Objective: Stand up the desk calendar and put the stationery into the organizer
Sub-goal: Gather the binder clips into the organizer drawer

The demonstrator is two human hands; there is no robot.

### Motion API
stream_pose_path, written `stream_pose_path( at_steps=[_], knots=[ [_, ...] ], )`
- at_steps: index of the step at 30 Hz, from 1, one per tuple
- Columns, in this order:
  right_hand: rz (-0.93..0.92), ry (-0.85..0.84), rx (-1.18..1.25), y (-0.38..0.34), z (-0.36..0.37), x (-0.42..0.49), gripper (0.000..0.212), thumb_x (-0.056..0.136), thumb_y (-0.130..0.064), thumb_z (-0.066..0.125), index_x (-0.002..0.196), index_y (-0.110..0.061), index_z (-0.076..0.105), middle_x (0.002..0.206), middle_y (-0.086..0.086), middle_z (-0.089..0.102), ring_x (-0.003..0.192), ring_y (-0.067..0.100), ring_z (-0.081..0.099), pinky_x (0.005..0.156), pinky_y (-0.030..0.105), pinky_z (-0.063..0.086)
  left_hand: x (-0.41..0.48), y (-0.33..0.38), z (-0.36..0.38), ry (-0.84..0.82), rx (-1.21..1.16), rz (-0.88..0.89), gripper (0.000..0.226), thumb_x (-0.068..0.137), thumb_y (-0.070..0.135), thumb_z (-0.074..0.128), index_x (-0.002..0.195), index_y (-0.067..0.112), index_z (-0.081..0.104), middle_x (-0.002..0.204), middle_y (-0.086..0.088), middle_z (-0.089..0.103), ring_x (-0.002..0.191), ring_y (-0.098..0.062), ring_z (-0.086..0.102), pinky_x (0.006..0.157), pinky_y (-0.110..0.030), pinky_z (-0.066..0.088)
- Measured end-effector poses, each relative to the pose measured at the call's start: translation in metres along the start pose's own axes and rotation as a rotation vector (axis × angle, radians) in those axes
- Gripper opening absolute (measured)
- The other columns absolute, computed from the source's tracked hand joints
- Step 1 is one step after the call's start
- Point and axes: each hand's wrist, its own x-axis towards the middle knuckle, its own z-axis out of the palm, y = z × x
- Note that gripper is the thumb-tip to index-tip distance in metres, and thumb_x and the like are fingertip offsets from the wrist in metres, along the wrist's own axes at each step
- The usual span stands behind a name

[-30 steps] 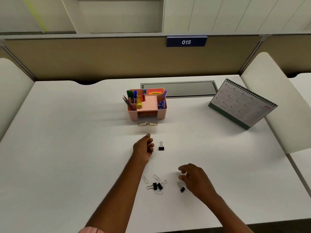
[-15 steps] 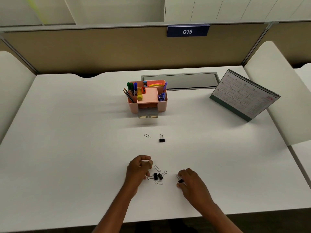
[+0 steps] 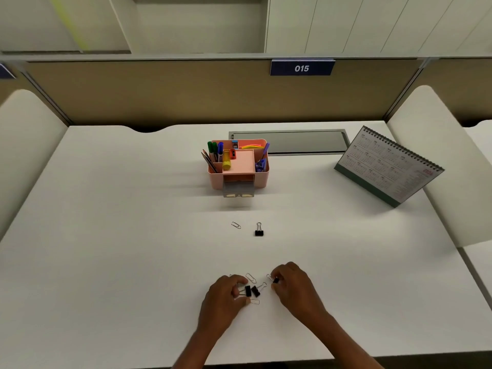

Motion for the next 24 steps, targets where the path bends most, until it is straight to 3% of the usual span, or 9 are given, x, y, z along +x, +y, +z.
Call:
stream_pose_path(
  at_steps=[4, 7, 10, 17, 24],
  knots=[
    [-0.013, 0.069, 0.084, -0.026, -0.020, 0.041, 0.024, 0.083, -0.021, 0.078, 0.106, -0.025, 0.072, 0.094, -0.009, 0.061, 0.082, 0.003, 0.062, 0.076, 0.017, 0.049, 0.001, -0.002, 0.004, 0.043, 0.064, 0.051, 0.033, 0.074, 0.038, 0.086, 0.099, 0.047, 0.067, 0.082, 0.014, 0.058, 0.078, -0.004, 0.058, 0.073, -0.026, 0.053],
    [-0.062, 0.124, 0.097, -0.056, -0.042, 0.080, 0.022, 0.083, -0.021, 0.079, 0.105, -0.020, 0.074, 0.094, -0.006, 0.065, 0.078, 0.003, 0.062, 0.071, 0.007, 0.042, 0.001, -0.003, 0.007, 0.055, 0.062, 0.064, 0.031, 0.074, 0.043, 0.081, 0.099, 0.049, 0.065, 0.086, 0.016, 0.060, 0.082, -0.003, 0.060, 0.076, -0.025, 0.054],
    [-0.110, 0.174, 0.106, -0.089, -0.065, 0.119, 0.017, 0.087, -0.020, 0.079, 0.102, -0.019, 0.073, 0.094, -0.006, 0.066, 0.076, 0.001, 0.059, 0.063, 0.007, 0.041, 0.000, -0.003, 0.006, 0.069, 0.007, 0.050, 0.029, 0.072, 0.050, 0.077, 0.099, 0.047, 0.066, 0.091, 0.020, 0.064, 0.088, 0.000, 0.062, 0.080, -0.022, 0.053],
    [-0.213, 0.207, -0.034, -0.131, -0.082, 0.212, 0.012, 0.089, -0.013, 0.075, 0.100, -0.010, 0.073, 0.096, 0.003, 0.074, 0.090, 0.016, 0.067, 0.081, 0.030, 0.058, -0.003, -0.010, 0.007, 0.062, -0.066, 0.069, 0.031, 0.072, 0.055, 0.074, 0.099, 0.041, 0.072, 0.079, 0.021, 0.057, 0.078, 0.002, 0.057, 0.073, -0.014, 0.045],
    [-0.241, 0.179, -0.236, -0.128, -0.069, 0.247, 0.004, 0.091, -0.009, 0.072, 0.095, -0.009, 0.074, 0.088, 0.007, 0.073, 0.083, 0.021, 0.068, 0.081, 0.032, 0.059, 0.000, -0.012, 0.006, 0.078, -0.115, 0.041, 0.035, 0.069, 0.059, 0.072, 0.098, 0.041, 0.071, 0.078, 0.016, 0.058, 0.079, -0.002, 0.059, 0.077, -0.022, 0.052]
  ],
)
